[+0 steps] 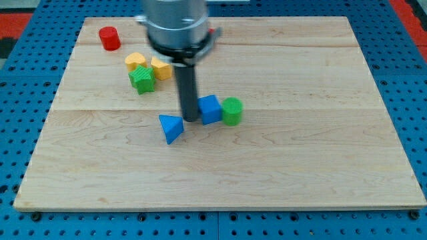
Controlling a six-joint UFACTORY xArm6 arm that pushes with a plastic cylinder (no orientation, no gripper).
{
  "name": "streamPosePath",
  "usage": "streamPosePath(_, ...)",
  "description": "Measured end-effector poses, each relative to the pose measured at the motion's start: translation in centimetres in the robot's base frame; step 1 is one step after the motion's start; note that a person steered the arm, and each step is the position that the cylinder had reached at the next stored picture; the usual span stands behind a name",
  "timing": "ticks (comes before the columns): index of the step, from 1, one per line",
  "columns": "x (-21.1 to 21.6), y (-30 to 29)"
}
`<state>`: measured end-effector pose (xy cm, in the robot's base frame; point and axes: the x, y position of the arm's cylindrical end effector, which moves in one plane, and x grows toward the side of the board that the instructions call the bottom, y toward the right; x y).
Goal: Place the blue cube at the right side of the red star
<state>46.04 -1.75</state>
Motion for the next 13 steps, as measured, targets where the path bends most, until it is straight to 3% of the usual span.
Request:
streamPosePath(2, -2.3, 10.1)
streamPosePath(4, 0.3, 13.7)
streamPosePath(5, -2.0, 17.5)
streamPosePath(6, -7.1, 15.1)
streamPosePath(8, -3.3, 13.3)
streamPosePath(10, -14.4, 13.7)
streamPosePath(11, -11.6, 14.3)
streamPosePath(12, -11.5, 8.4)
streamPosePath(13, -12.4, 8.0)
